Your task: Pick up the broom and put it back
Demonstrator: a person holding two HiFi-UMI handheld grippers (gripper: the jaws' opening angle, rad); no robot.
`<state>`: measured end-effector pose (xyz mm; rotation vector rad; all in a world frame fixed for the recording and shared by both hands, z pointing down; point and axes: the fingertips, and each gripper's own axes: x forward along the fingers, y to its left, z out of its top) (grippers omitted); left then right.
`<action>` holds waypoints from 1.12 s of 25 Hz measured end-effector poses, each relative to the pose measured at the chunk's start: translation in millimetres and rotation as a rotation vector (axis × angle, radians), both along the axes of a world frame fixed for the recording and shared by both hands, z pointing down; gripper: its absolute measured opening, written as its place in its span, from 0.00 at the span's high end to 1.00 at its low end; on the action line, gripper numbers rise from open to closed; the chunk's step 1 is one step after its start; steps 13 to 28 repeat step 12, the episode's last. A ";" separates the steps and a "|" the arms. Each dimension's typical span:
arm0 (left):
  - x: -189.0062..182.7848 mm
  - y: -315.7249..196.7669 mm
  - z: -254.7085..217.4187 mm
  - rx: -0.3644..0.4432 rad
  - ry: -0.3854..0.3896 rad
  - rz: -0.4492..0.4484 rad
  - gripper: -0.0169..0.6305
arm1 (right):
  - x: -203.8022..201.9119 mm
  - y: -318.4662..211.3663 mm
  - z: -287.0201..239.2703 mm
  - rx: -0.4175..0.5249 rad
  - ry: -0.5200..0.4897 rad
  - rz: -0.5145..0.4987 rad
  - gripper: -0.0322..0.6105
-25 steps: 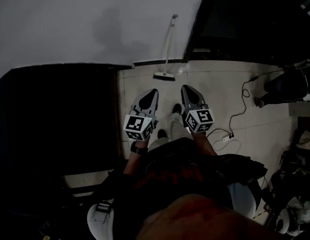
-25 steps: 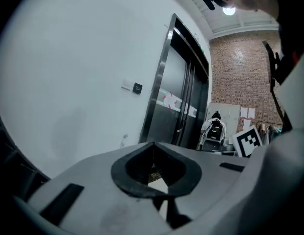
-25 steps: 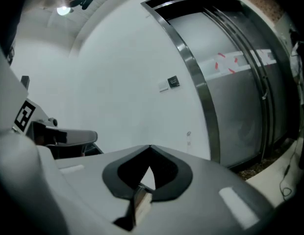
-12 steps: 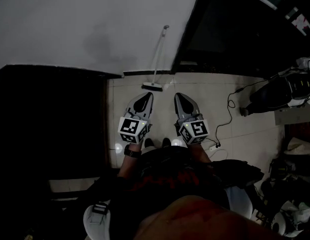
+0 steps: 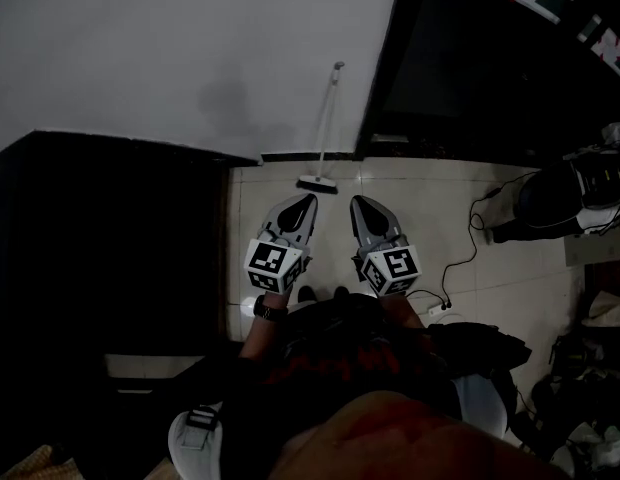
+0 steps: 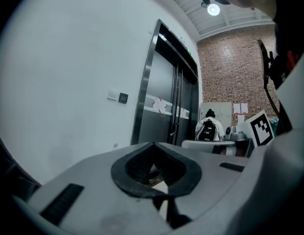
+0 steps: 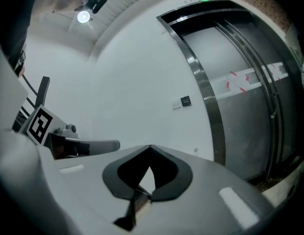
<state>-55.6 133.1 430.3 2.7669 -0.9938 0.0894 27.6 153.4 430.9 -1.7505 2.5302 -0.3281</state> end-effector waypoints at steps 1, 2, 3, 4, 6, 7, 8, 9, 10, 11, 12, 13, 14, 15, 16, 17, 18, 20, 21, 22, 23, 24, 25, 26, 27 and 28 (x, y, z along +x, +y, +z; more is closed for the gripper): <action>1.2 -0.7 -2.3 0.003 0.005 -0.005 0.96 | 1.1 -1.3 0.1 0.000 0.001 -0.008 0.95; 2.9 -1.0 -5.3 0.010 0.011 -0.008 0.96 | 2.2 -2.5 0.6 -0.002 0.005 -0.016 0.95; 4.9 -0.7 -7.9 0.020 0.013 -0.006 0.96 | 3.2 -3.5 1.4 -0.004 0.011 -0.021 0.95; 7.0 0.0 -8.9 0.028 0.009 -0.002 0.96 | 3.9 -4.4 2.6 -0.006 0.017 -0.026 0.95; 9.6 1.0 -7.3 0.035 -0.005 0.003 0.96 | 4.5 -5.9 5.6 -0.008 0.017 -0.031 0.95; 9.9 1.2 -5.5 0.034 -0.010 0.003 0.96 | 4.2 -6.6 7.5 -0.010 0.015 -0.033 0.95; 9.7 1.4 -3.8 0.031 -0.012 0.002 0.96 | 3.6 -7.1 9.2 -0.012 0.014 -0.036 0.95; 9.1 1.9 -2.3 0.029 -0.013 -0.001 0.96 | 2.7 -7.2 10.8 -0.015 0.012 -0.039 0.95; 8.2 2.5 -1.0 0.027 -0.013 -0.004 0.96 | 1.9 -7.1 12.3 -0.019 0.011 -0.043 0.95; 7.3 3.1 0.1 0.025 -0.013 -0.007 0.96 | 1.0 -6.9 13.9 -0.022 0.009 -0.047 0.95; 6.2 3.7 1.1 0.024 -0.014 -0.011 0.96 | 0.2 -6.6 15.4 -0.026 0.008 -0.050 0.95; 6.2 3.7 1.1 0.024 -0.014 -0.011 0.96 | 0.2 -6.6 15.4 -0.026 0.008 -0.050 0.95; 6.2 3.7 1.1 0.024 -0.014 -0.011 0.96 | 0.2 -6.6 15.4 -0.026 0.008 -0.050 0.95; 6.2 3.7 1.1 0.024 -0.014 -0.011 0.96 | 0.2 -6.6 15.4 -0.026 0.008 -0.050 0.95; 6.2 3.7 1.1 0.024 -0.014 -0.011 0.96 | 0.2 -6.6 15.4 -0.026 0.008 -0.050 0.95; 6.2 3.7 1.1 0.024 -0.014 -0.011 0.96 | 0.2 -6.6 15.4 -0.026 0.008 -0.050 0.95; 6.2 3.7 1.1 0.024 -0.014 -0.011 0.96 | 0.2 -6.6 15.4 -0.026 0.008 -0.050 0.95; 6.2 3.7 1.1 0.024 -0.014 -0.011 0.96 | 0.2 -6.6 15.4 -0.026 0.008 -0.050 0.95; 6.2 3.7 1.1 0.024 -0.014 -0.011 0.96 | 0.2 -6.6 15.4 -0.026 0.008 -0.050 0.95; 6.2 3.7 1.1 0.024 -0.014 -0.011 0.96 | 0.2 -6.6 15.4 -0.026 0.008 -0.050 0.95; 6.2 3.7 1.1 0.024 -0.014 -0.011 0.96 | 0.2 -6.6 15.4 -0.026 0.008 -0.050 0.95; 6.2 3.7 1.1 0.024 -0.014 -0.011 0.96 | 0.2 -6.6 15.4 -0.026 0.008 -0.050 0.95; 6.2 3.7 1.1 0.024 -0.014 -0.011 0.96 | 0.2 -6.6 15.4 -0.026 0.008 -0.050 0.95; 6.2 3.7 1.1 0.024 -0.014 -0.011 0.96 | 0.2 -6.6 15.4 -0.026 0.008 -0.050 0.95; 6.2 3.7 1.1 0.024 -0.014 -0.011 0.96 | 0.2 -6.6 15.4 -0.026 0.008 -0.050 0.95; 6.2 3.7 1.1 0.024 -0.014 -0.011 0.96 | 0.2 -6.6 15.4 -0.026 0.008 -0.050 0.95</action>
